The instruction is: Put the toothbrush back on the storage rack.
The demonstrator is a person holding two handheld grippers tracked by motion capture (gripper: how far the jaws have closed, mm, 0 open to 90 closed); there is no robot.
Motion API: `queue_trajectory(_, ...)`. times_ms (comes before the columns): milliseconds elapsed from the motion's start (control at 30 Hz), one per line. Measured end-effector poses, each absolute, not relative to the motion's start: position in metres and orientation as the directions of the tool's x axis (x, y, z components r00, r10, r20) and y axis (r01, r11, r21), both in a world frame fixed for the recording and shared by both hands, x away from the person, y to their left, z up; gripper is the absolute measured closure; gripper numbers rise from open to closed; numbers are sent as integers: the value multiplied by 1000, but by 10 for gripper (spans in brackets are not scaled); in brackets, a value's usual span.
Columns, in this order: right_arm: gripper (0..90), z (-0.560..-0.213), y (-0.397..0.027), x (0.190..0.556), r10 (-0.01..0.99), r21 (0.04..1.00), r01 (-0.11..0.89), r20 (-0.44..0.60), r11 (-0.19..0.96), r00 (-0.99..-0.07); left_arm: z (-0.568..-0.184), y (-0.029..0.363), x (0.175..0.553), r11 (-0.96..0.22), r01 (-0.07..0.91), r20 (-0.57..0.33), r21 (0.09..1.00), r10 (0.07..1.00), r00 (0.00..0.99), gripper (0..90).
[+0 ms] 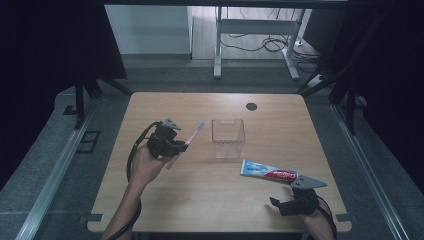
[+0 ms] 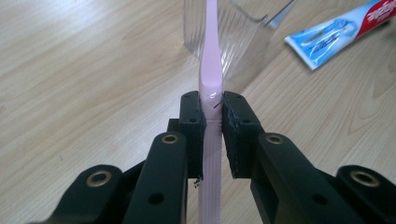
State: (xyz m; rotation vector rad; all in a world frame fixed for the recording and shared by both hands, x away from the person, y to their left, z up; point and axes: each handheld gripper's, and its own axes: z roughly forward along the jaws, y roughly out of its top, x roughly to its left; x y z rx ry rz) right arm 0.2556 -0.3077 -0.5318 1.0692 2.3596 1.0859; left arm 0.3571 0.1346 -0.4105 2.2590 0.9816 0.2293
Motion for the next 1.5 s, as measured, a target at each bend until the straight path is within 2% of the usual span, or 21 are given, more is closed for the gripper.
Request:
queue_trajectory(433,19,-532,-307,255,745,755,495,13,430,-667,-393,112,371,-483,541,-81,688,690,719,788)
queue_trajectory(1500,24,-533,-306,256,741,752,495,14,435,-672,-381,59,397,-431,473,-85,769,663,744,788)
